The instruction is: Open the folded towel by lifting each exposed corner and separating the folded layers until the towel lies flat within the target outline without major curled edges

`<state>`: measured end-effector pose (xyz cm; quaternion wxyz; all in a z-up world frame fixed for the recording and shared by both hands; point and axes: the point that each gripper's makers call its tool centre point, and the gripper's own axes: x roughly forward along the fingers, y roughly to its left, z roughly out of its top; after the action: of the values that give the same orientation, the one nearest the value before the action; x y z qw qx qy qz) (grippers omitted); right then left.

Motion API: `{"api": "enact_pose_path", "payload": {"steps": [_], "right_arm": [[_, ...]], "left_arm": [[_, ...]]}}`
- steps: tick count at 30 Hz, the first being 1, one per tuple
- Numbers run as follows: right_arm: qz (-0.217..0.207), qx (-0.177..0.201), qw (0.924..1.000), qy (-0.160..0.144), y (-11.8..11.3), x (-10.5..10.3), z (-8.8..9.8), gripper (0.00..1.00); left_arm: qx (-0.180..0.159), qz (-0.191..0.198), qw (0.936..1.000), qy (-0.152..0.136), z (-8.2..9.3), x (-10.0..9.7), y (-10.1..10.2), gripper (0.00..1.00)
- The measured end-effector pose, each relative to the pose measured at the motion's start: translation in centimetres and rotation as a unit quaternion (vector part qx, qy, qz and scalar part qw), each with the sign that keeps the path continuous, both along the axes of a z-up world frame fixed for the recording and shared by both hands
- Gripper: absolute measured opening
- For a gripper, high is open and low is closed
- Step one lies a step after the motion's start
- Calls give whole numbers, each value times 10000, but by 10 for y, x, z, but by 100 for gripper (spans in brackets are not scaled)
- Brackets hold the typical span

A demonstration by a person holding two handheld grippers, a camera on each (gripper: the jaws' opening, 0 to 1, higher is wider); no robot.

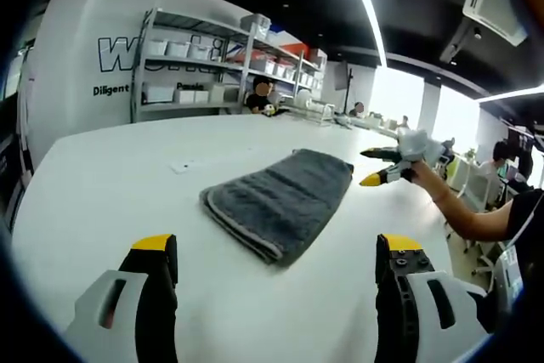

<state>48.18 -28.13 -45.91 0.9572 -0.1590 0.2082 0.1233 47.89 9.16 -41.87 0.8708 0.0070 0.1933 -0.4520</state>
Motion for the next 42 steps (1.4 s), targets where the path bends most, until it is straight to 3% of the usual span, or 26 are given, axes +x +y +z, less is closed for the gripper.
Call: {"api": "enact_pose_path", "payload": {"steps": [5,9,16,23,31,34,42], "right_arm": [[269,132,9995,80,18,-5,4,100],[443,-15,9989,141,30,-7,5,100],[699,-12,9975,55,49,-6,11,99],[1124,-68,9936,70,86,-8,10,99],[1865,-24,9824,57,145,-15,15,99],[2105,-61,9776,-11,164,-15,18,94],[2551,-42,9669,3,203,-18,21,90]], "left_arm": [[-22,-40,10000,-52,2,-1,-1,96],[-37,-66,9999,-102,4,-6,-3,97],[-35,-87,9998,-151,8,-3,-1,97],[-26,-107,9997,-220,12,-2,0,97],[22,-129,9997,-226,11,-3,0,97],[45,-137,9996,-233,11,-3,-1,97],[22,-122,9997,-208,12,-2,0,97]]}}
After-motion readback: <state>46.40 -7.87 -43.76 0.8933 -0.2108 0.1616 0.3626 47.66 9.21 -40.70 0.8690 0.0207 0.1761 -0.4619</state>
